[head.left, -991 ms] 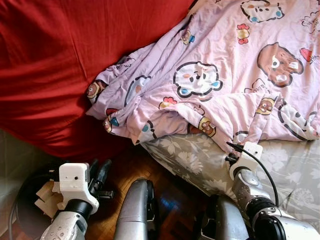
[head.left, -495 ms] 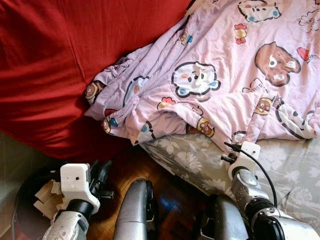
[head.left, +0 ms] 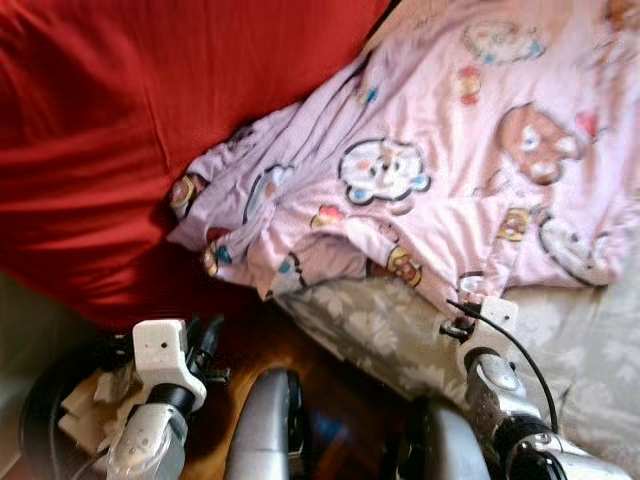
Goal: Clean up the room
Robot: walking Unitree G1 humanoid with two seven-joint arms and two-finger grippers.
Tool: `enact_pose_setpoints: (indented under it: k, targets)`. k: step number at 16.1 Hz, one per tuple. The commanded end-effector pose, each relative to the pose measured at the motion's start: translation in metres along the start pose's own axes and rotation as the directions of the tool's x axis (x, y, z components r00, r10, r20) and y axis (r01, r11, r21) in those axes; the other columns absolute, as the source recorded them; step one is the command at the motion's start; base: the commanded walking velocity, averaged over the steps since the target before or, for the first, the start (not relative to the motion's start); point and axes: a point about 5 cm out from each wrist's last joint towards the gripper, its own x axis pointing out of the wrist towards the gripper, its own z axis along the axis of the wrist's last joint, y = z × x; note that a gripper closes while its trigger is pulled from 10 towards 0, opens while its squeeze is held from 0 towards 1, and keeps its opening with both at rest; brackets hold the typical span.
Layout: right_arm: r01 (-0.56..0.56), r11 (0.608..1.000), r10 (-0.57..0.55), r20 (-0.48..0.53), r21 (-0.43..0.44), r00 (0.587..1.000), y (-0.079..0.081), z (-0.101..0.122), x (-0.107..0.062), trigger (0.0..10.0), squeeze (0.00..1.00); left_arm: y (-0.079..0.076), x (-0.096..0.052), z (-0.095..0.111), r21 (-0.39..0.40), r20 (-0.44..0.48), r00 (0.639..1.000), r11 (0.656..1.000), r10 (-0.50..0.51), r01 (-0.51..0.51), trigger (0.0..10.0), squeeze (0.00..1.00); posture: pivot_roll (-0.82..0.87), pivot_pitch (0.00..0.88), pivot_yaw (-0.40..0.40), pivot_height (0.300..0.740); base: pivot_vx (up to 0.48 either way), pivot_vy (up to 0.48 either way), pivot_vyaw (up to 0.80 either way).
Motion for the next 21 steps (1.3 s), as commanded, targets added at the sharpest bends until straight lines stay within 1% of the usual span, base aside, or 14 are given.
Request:
enact_pose_setpoints:
  k: [1,3,4,5,6,7,9,11,15,17,18,19,20,21]
  targets:
    - [-0.014,1.0,0.014,0.013,-0.014,1.0,-0.004,-0.008,-0.004,0.0,0.0,0.01,0.0,-0.008,0.021,-0.016,0.999,0.999,0.033,-0.033,10.0,0.0,0.21,0.081,0.006,0.626,0.0,0.0,0.0]
    - [-0.027,0.999,0.027,0.027,-0.019,0.999,-0.004,-0.009,-0.005,0.0,0.0,0.015,0.006,-0.013,0.02,-0.02,0.999,0.999,0.043,-0.042,10.0,0.0,0.19,0.032,0.004,0.626,0.0,0.0,0.0]
    - [-0.054,0.997,0.057,0.035,-0.061,0.998,-0.001,-0.012,-0.006,0.0,0.0,0.021,0.013,-0.021,0.014,-0.038,0.997,0.998,0.063,-0.062,10.0,0.0,0.16,0.0,0.004,0.626,0.0,0.0,0.0]
    - [-0.079,0.994,0.081,0.024,-0.078,0.996,0.0,-0.017,-0.009,1.1,0.0,0.025,0.015,-0.027,0.011,-0.049,0.996,0.997,0.072,-0.071,10.0,0.0,0.15,0.0,0.002,0.626,0.0,0.0,0.0]
    - [-0.091,0.991,0.093,0.019,-0.095,0.995,-0.002,-0.023,-0.011,10.0,0.0,0.029,0.019,-0.035,-0.002,-0.067,0.994,0.996,0.086,-0.086,10.0,0.0,0.14,0.0,-0.001,0.626,0.0,0.0,0.0]
    - [-0.094,0.992,0.096,0.014,-0.084,0.995,-0.004,-0.029,-0.013,10.0,0.0,0.033,0.022,-0.045,-0.013,-0.098,0.99,0.994,0.106,-0.107,10.0,0.0,0.13,0.0,0.001,0.626,0.0,0.0,0.0]
    - [-0.085,0.994,0.085,0.007,-0.063,0.996,-0.008,-0.033,-0.015,10.0,0.0,0.038,0.022,-0.056,-0.035,-0.127,0.983,0.99,0.13,-0.136,10.0,0.0,0.12,0.0,0.004,0.626,0.0,0.0,0.0]
    - [-0.123,0.992,0.124,0.042,-0.034,0.991,-0.004,-0.03,-0.016,10.0,0.0,0.042,0.021,-0.067,-0.053,-0.154,0.977,0.986,0.149,-0.159,10.0,0.0,0.12,0.0,0.012,0.631,0.0,0.0,0.0]
    - [-0.134,0.99,0.136,0.046,-0.039,0.99,0.003,-0.025,-0.013,10.0,0.0,0.046,0.027,-0.076,-0.053,-0.17,0.974,0.985,0.152,-0.163,10.0,0.0,0.11,0.0,0.019,0.676,0.0,0.0,0.0]
    - [-0.132,0.991,0.133,0.048,-0.032,0.99,0.004,-0.025,-0.013,10.0,0.0,0.046,0.024,-0.084,-0.059,-0.204,0.967,0.984,0.154,-0.169,10.0,0.0,0.11,0.0,0.027,0.696,0.0,0.0,0.0]
    - [-0.133,0.991,0.134,0.05,-0.026,0.99,0.004,-0.027,-0.014,10.0,0.0,0.047,0.019,-0.095,-0.063,-0.249,0.956,0.983,0.155,-0.175,10.0,0.0,0.1,0.0,0.031,0.716,0.0,0.0,0.0]
    - [-0.132,0.991,0.133,0.049,-0.023,0.99,0.003,-0.028,-0.015,10.0,0.0,0.047,0.017,-0.099,-0.06,-0.267,0.951,0.982,0.156,-0.178,10.0,0.0,0.1,0.0,0.031,0.721,0.0,0.0,0.0]
    - [-0.129,0.991,0.13,0.046,-0.017,0.99,0.003,-0.031,-0.016,10.0,0.0,0.048,0.011,-0.108,-0.062,-0.309,0.938,0.981,0.158,-0.186,10.0,0.0,0.1,0.0,0.033,0.736,0.0,0.0,0.0]
    - [-0.131,0.991,0.131,0.046,-0.015,0.99,0.004,-0.032,-0.017,10.0,0.0,0.05,0.008,-0.112,-0.055,-0.33,0.929,0.979,0.168,-0.196,10.0,0.0,0.11,0.0,0.034,0.74,0.0,0.0,0.0]
